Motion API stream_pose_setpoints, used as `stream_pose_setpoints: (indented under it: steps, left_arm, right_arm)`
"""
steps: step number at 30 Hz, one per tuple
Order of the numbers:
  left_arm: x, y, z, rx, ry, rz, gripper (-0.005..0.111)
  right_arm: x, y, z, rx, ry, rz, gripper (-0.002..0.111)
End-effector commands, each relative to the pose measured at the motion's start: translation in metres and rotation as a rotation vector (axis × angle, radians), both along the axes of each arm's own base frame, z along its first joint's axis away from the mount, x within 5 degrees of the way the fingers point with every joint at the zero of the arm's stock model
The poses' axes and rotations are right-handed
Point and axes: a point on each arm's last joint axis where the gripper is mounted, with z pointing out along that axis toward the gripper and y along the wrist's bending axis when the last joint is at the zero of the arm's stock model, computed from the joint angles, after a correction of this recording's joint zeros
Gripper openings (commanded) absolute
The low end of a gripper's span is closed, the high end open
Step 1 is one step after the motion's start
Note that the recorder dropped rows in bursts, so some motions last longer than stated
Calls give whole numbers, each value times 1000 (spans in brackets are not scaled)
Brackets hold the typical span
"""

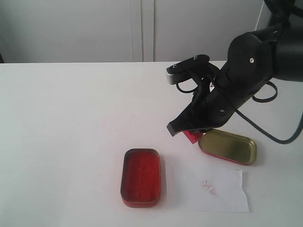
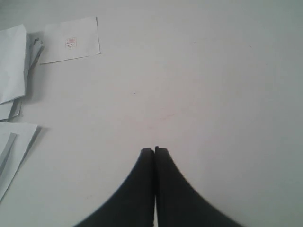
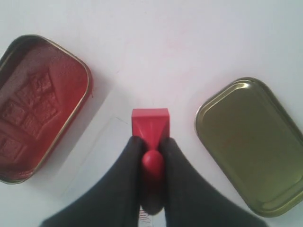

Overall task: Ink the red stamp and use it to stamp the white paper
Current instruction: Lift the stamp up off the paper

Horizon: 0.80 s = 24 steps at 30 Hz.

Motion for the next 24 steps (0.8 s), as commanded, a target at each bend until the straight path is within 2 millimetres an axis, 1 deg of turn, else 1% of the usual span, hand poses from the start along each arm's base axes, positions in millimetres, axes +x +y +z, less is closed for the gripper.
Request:
stream_pose_setpoints:
  steps: [1,5,11,24]
  left_arm:
    - [0,0,-1,-13,-1,0,0]
    - [0,0,-1,-13,-1,0,0]
    - [0,0,-1,-13,-1,0,0]
    - [0,0,-1,-13,-1,0,0]
  right_arm:
    - [3,-3,6,12,-36,-12,0]
    - [8,-5,8,35,-63,-30,0]
    - [15,-13,10,117,-59,-111,0]
    - [28,-28,15,305,-41,-179,0]
